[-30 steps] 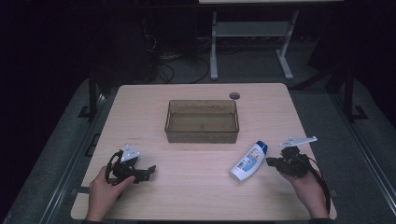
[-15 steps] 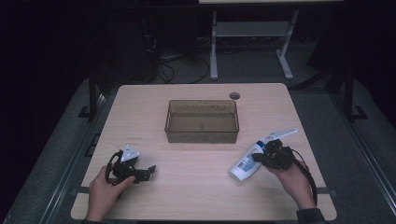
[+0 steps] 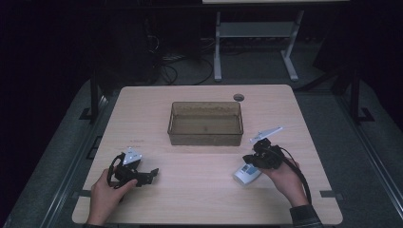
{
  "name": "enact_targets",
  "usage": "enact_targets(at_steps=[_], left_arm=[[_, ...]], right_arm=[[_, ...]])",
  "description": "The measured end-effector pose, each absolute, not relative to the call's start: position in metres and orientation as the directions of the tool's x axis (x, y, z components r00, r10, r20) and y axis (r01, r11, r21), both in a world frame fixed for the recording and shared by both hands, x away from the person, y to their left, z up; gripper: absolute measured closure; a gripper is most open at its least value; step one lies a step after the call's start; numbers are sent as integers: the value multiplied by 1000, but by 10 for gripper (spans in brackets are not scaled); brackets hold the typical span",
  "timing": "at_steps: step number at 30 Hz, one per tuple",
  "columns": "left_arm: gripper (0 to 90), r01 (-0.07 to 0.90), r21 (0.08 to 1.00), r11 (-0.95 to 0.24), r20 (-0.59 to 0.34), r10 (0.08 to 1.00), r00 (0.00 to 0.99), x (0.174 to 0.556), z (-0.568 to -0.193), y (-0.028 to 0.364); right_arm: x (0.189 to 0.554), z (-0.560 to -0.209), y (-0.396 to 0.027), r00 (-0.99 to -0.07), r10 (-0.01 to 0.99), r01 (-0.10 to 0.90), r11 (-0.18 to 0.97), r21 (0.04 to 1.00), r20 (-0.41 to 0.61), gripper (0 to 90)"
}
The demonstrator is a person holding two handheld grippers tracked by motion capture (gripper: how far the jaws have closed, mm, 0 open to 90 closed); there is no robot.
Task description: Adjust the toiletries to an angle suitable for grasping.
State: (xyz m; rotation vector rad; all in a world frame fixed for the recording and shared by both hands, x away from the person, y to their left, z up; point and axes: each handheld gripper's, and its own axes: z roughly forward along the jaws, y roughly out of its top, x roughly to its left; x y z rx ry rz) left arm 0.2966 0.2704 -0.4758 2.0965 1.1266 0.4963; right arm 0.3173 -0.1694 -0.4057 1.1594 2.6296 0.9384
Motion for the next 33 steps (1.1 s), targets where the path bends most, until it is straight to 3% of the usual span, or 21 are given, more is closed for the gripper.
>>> enact_targets(at_steps=[16, 33], left_arm=[[121, 569, 727, -384, 9, 834, 551, 297, -476, 271], [122, 569, 727, -384, 9, 834, 551, 297, -476, 271]], right_arm=[[332, -418, -137, -736, 660, 621, 570, 537, 152, 897], [330, -432, -135, -732, 661, 640, 586, 497, 165, 897]])
